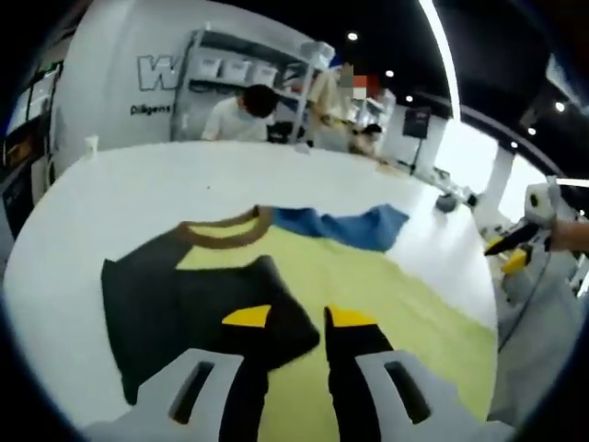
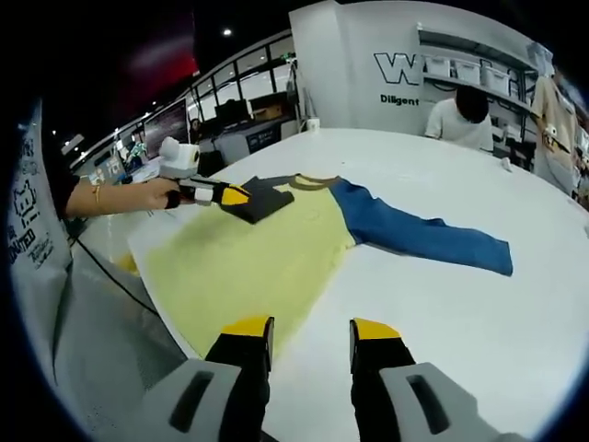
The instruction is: Fold the garment on the visible template until the final outline fits inside the template.
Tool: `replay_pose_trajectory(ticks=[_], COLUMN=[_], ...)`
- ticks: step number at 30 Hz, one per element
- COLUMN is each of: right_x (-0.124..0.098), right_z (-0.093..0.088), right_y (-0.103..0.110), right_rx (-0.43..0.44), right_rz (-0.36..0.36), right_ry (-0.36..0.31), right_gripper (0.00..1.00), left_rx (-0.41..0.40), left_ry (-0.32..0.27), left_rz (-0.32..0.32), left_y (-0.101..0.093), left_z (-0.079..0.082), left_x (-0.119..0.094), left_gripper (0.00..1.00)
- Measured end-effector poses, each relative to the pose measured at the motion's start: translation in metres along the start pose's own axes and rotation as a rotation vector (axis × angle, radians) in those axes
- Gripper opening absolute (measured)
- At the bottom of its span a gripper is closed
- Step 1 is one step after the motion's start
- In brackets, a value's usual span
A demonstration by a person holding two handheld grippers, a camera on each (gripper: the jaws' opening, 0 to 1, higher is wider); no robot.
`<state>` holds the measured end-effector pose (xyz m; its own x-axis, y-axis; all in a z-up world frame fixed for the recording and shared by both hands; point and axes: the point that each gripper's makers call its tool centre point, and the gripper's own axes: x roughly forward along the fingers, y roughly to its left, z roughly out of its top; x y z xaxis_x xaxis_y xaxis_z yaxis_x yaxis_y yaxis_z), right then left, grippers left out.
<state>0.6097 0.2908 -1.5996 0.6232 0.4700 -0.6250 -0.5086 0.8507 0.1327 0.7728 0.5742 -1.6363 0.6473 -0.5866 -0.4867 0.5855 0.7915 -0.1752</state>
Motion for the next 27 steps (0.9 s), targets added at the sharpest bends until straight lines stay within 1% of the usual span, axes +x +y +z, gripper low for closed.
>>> replay_pose_trajectory(ticks=[1, 2, 4, 5, 8, 10, 11, 12, 13, 15, 17, 19, 20, 22, 24, 27], right_x=[0.001, 0.001, 0.002, 0.002, 0.001, 0.001, 0.000, 0.000, -0.001, -0.002, -0.002, -0.003, -0.003, -0.004, -0.004, -0.003], right_z=[-0.001, -0.002, -0.002, -0.001, -0.002, -0.002, -0.004, -0.005, -0.004, -0.005, -0.007, -0.009, -0.010, -0.009, -0.011, -0.011], right_y=[-0.002, -0.003, -0.002, 0.000, 0.001, 0.001, 0.001, -0.004, -0.006, -0.006, -0.008, -0.009, -0.009, -0.009, -0.011, -0.011], right_rx=[-0.014, -0.026, -0.014, -0.010, -0.012, -0.014, -0.017, -0.019, -0.010, -0.001, -0.003, -0.003, 0.000, 0.011, 0.013, 0.011], right_rz=[-0.016, -0.021, -0.020, -0.015, -0.013, -0.013, -0.013, -0.033, -0.044, -0.043, -0.042, -0.043, -0.044, -0.046, -0.046, -0.047], right_ry=[0.005, 0.010, 0.010, 0.007, 0.009, 0.010, 0.015, 0.012, 0.002, 0.000, 0.008, 0.011, 0.011, 0.008, 0.009, 0.005], right_gripper=[0.32, 0.33, 0.33, 0.32, 0.32, 0.33, 0.34, 0.35, 0.34, 0.33, 0.33, 0.32, 0.32, 0.32, 0.31, 0.31], left_rx=[-0.016, -0.035, -0.062, -0.053, -0.051, -0.051, -0.054, -0.048, -0.052, -0.053, -0.048, -0.045, -0.043, -0.050, -0.065, -0.076], left_ry=[0.000, 0.001, 0.018, 0.021, 0.024, 0.026, 0.039, 0.053, 0.053, 0.064, 0.100, 0.101, 0.093, 0.097, 0.091, 0.106], left_rz=[0.037, 0.057, 0.109, 0.122, 0.124, 0.125, 0.137, 0.147, 0.146, 0.138, 0.135, 0.131, 0.131, 0.123, 0.121, 0.097], left_y=[0.011, 0.018, 0.030, 0.035, 0.035, 0.035, 0.037, 0.042, 0.042, 0.039, 0.038, 0.038, 0.039, 0.039, 0.041, 0.041], left_z=[-0.002, -0.005, -0.013, -0.015, -0.016, -0.017, -0.021, -0.025, -0.027, -0.029, -0.037, -0.040, -0.036, -0.035, -0.031, -0.026], left_x=[-0.001, -0.001, -0.005, -0.005, -0.008, -0.008, -0.009, -0.010, -0.009, -0.007, -0.006, -0.005, -0.006, -0.005, -0.002, -0.001], left_gripper=[0.19, 0.19, 0.20, 0.20, 0.20, 0.20, 0.20, 0.19, 0.18, 0.16, 0.13, 0.11, 0.10, 0.07, 0.00, 0.00])
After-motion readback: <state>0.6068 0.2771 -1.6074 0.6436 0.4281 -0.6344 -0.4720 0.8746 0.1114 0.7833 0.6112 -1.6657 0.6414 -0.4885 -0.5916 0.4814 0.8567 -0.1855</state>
